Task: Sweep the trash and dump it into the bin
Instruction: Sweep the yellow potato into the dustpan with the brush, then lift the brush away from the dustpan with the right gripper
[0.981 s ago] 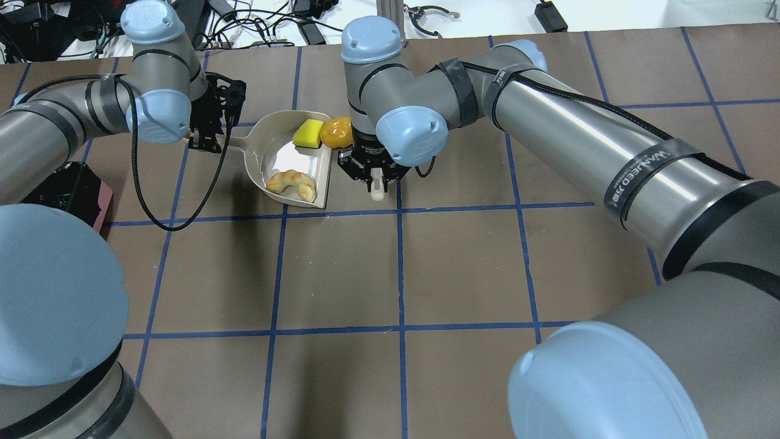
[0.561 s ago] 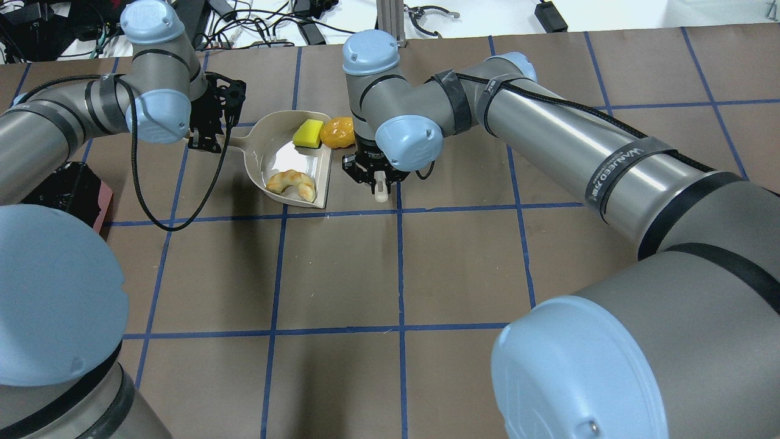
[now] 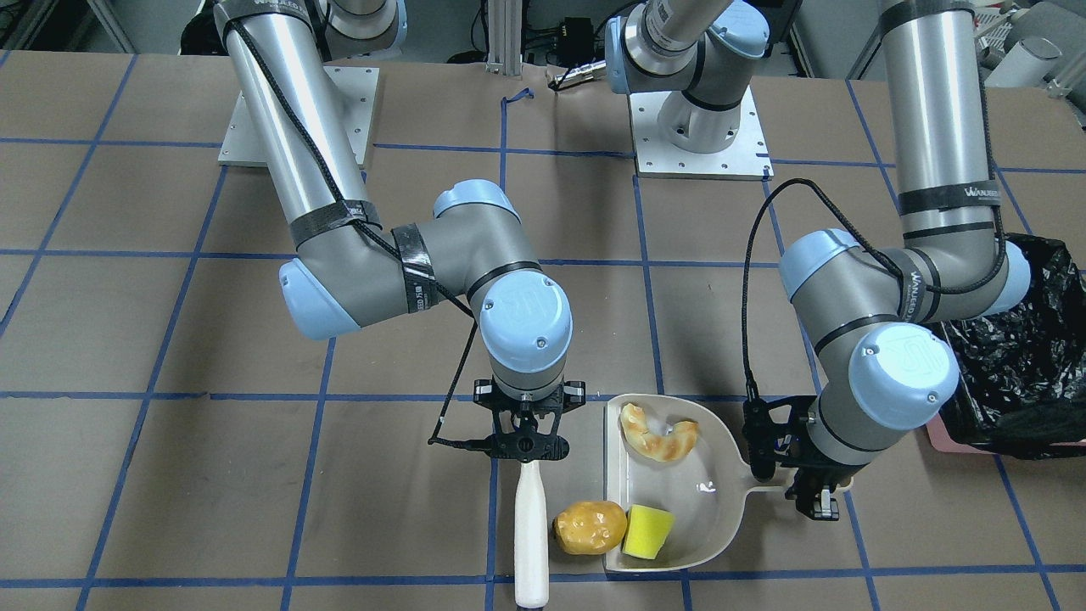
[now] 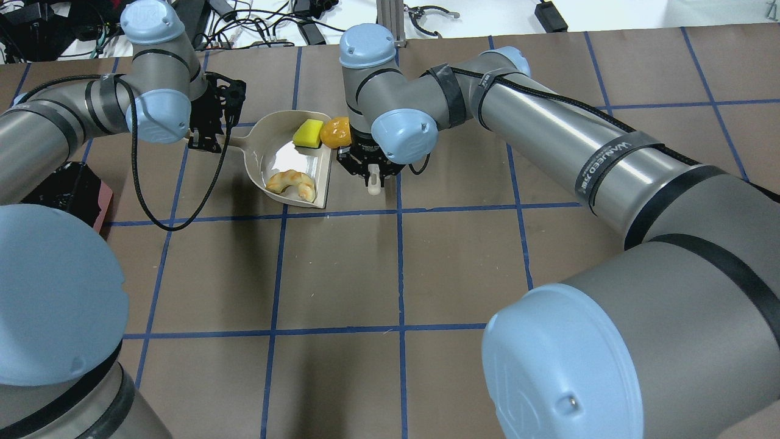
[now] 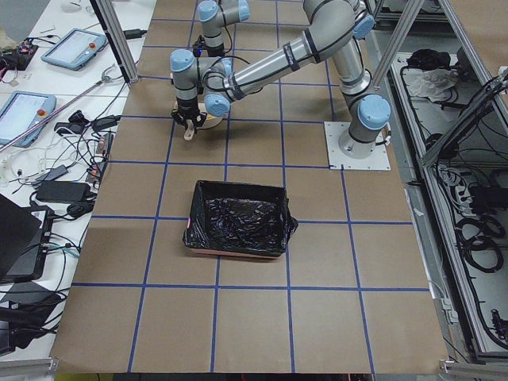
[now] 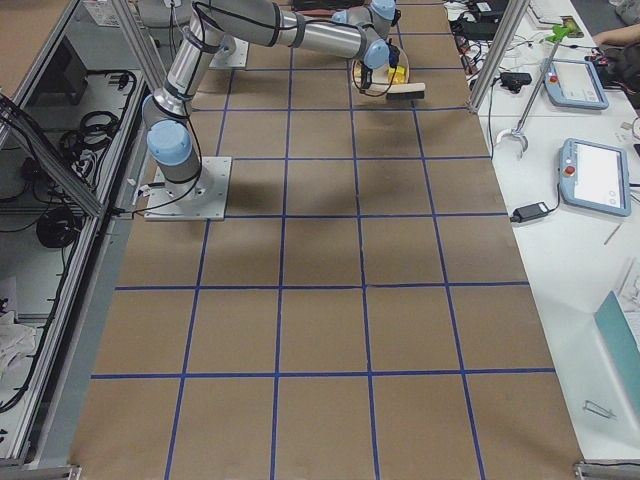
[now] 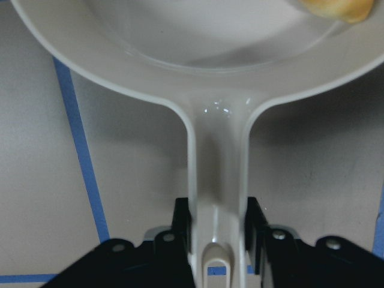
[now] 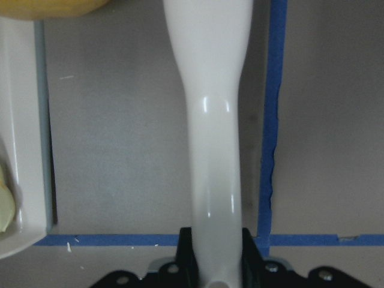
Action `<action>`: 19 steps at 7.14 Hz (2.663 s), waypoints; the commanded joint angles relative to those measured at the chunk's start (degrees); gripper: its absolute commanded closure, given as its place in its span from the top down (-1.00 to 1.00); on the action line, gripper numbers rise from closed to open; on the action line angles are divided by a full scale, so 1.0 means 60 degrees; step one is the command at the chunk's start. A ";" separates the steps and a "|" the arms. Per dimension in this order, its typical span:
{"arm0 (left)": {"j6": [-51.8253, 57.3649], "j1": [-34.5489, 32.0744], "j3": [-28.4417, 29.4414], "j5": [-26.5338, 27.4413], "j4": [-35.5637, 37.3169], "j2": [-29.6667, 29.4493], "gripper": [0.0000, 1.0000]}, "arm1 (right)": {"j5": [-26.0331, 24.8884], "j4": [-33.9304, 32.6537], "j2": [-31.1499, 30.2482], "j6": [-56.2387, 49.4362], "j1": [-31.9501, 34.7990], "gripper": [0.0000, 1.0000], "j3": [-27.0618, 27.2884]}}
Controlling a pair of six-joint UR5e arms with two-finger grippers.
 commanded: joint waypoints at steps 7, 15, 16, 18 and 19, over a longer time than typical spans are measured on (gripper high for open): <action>0.0001 0.0000 0.0010 0.0000 0.0000 -0.0015 -0.79 | 0.0833 -0.0403 0.0398 0.2269 0.1073 -1.00 -0.0648; 0.0016 0.0043 -0.0004 -0.0087 -0.0014 0.0015 -0.79 | 0.0781 0.0354 0.0093 0.2191 0.1193 -1.00 -0.1089; 0.0059 0.0145 -0.0004 -0.0160 -0.0015 0.0000 -0.79 | 0.0779 0.0779 -0.0141 0.1866 0.0930 -1.00 -0.1060; 0.0074 0.0190 -0.0019 -0.0234 -0.0015 -0.0044 -0.79 | 0.0619 0.1219 -0.0392 0.1456 0.0724 -1.00 -0.1030; 0.0060 0.0190 -0.0019 -0.0263 -0.0015 -0.0044 -0.79 | -0.0021 0.1411 -0.0566 0.0887 0.0534 -1.00 -0.1001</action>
